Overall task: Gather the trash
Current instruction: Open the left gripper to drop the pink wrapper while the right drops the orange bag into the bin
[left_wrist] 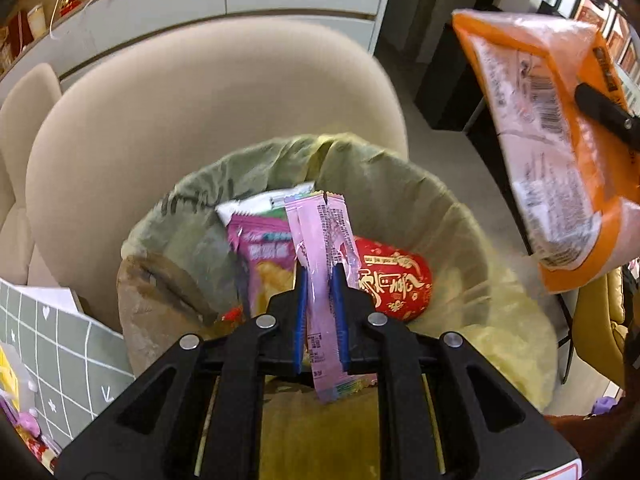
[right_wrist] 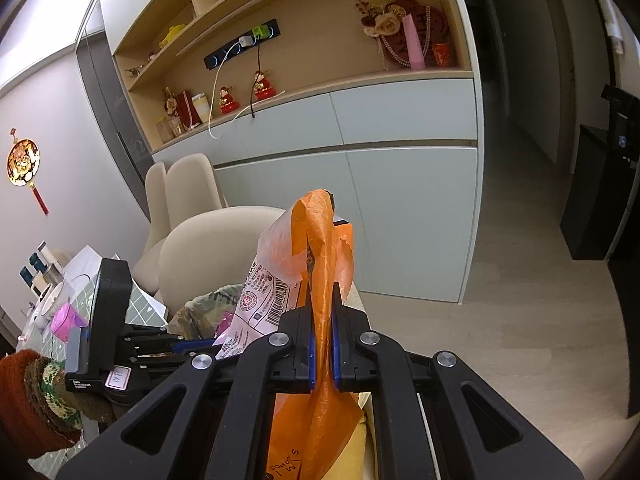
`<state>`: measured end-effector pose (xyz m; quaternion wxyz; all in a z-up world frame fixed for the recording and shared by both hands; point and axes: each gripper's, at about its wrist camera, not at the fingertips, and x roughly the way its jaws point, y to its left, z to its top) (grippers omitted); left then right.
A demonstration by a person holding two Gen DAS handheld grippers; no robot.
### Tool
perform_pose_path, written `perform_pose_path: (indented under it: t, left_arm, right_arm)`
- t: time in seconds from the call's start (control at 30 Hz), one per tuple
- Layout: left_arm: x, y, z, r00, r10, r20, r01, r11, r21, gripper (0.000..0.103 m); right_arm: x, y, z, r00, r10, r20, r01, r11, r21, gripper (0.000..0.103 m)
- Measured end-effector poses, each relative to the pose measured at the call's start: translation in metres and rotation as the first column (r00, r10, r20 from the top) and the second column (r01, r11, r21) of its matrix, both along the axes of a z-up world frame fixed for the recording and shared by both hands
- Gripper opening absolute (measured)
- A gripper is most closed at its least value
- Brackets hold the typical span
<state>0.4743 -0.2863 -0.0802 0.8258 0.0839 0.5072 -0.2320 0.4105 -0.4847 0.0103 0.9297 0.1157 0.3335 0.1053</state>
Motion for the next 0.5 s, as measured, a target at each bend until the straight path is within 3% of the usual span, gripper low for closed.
perform_pose_path:
  t: [0.1,0.2,0.37,0.5]
  left_arm:
    - [-0.001,0.011,-0.004,1.0,0.016,-0.01,-0.016,1.0,-0.015,0.012]
    - [-0.005,0.024,0.009,0.998,0.066,-0.002,-0.066,0.991,-0.12,0.025]
    - [-0.016,0.047,0.027,0.99,0.141,0.003,-0.138,0.973,-0.182,0.033]
    - [-0.028,0.081,0.041,0.969,0.247,0.003,-0.237,0.936,-0.261,0.037]
  right_arm:
    - [0.003,0.004,-0.002,1.0,0.009,-0.003,-0.009,1.0,-0.005,0.007]
    - [0.008,0.008,-0.004,1.0,0.021,-0.01,-0.021,1.0,0.002,0.007]
    - [0.022,0.03,-0.001,0.997,0.082,0.01,-0.082,0.997,-0.008,0.007]
    - [0.037,0.057,-0.005,0.99,0.142,0.018,-0.141,0.989,-0.044,0.007]
